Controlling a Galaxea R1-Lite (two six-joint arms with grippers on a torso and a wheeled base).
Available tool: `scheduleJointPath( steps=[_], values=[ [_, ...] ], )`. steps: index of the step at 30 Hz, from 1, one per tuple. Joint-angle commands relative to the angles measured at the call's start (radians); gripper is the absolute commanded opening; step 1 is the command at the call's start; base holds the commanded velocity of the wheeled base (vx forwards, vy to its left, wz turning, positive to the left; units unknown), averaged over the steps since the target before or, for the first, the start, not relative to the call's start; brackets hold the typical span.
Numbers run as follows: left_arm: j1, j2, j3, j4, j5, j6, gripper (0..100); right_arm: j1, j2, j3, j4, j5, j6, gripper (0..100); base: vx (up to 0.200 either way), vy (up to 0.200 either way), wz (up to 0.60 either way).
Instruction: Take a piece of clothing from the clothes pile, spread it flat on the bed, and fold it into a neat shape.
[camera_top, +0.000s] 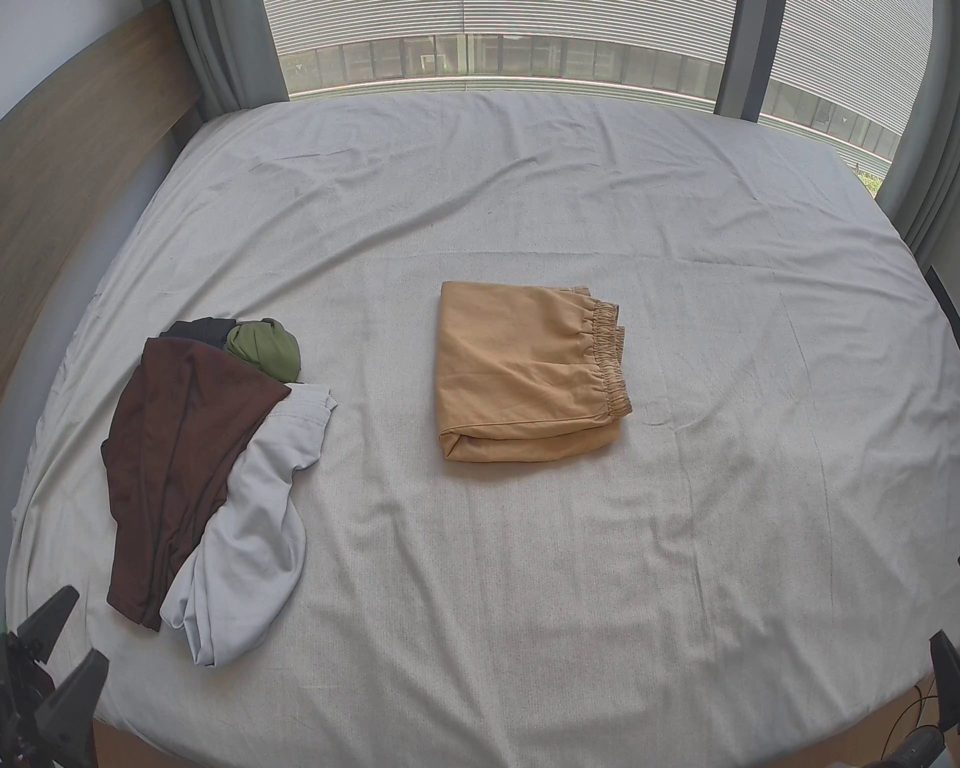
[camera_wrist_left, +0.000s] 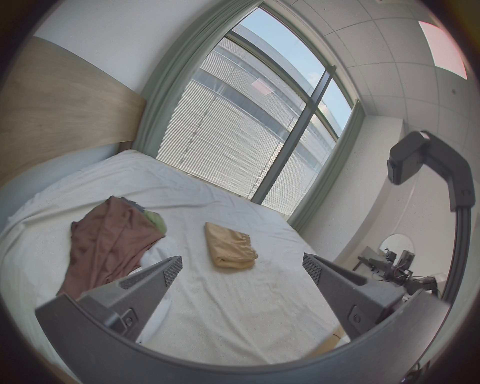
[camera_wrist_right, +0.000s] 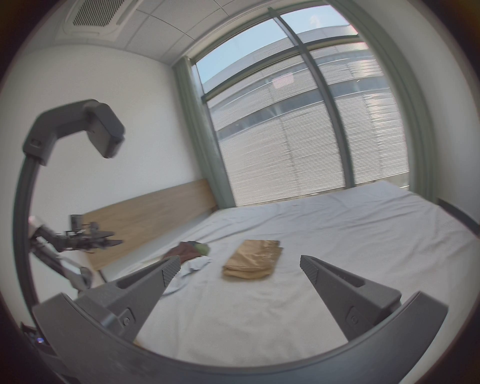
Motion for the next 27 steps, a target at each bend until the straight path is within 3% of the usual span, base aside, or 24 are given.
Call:
scheduleJointPath(
  steps=[1,2,3,4,6,8,10,13,16,19,22,27],
  values=[
    [0.171,-0.323,-0.008,0.214,-0.019,0.053,100,-0.007,-0.117,0.019,0.195,-0.272,-0.055,100,0.000,0.000,0.00],
    [0.187,-0.353,-0.005,0.258,-0.019,0.080,100,-0.007,-0.117,0.019,0.244,-0.348,-0.058,100,0.000,0.000,0.00],
    [0.190,-0.358,-0.005,0.264,-0.019,0.085,100,-0.005,-0.117,0.019,0.250,-0.359,-0.058,100,0.000,0.000,0.00],
    [0.194,-0.380,0.009,0.321,-0.005,0.156,100,-0.007,-0.117,0.019,0.304,-0.453,-0.055,100,0.000,0.000,0.00],
    [0.194,-0.380,0.021,0.347,0.018,0.234,100,-0.007,-0.117,0.019,0.367,-0.496,-0.054,100,0.000,0.000,0.00],
    [0.194,-0.380,0.021,0.358,0.038,0.245,100,-0.008,-0.115,0.019,0.391,-0.502,-0.051,100,0.000,0.000,0.00],
    [0.194,-0.380,0.021,0.438,0.124,0.260,100,-0.010,-0.115,0.019,0.390,-0.502,-0.057,100,0.000,0.000,0.00],
    [0.196,-0.380,0.021,0.478,0.172,0.264,100,-0.039,-0.115,0.019,0.390,-0.511,-0.063,100,0.000,0.000,0.00],
    [0.196,-0.380,0.021,0.462,0.204,0.264,100,-0.137,-0.210,0.019,0.393,-0.503,-0.138,100,0.000,0.000,0.00],
    [0.196,-0.380,0.021,0.458,0.239,0.287,100,-0.120,-0.212,0.019,0.391,-0.508,-0.129,100,0.000,0.000,0.00],
    [0.196,-0.380,0.021,0.481,0.267,0.380,100,-0.116,-0.213,0.019,0.393,-0.476,-0.115,100,0.000,0.000,0.00],
    [0.197,-0.380,0.021,0.516,0.317,0.367,100,-0.117,-0.213,0.019,0.393,-0.465,-0.169,100,0.000,0.000,0.00]
  ],
)
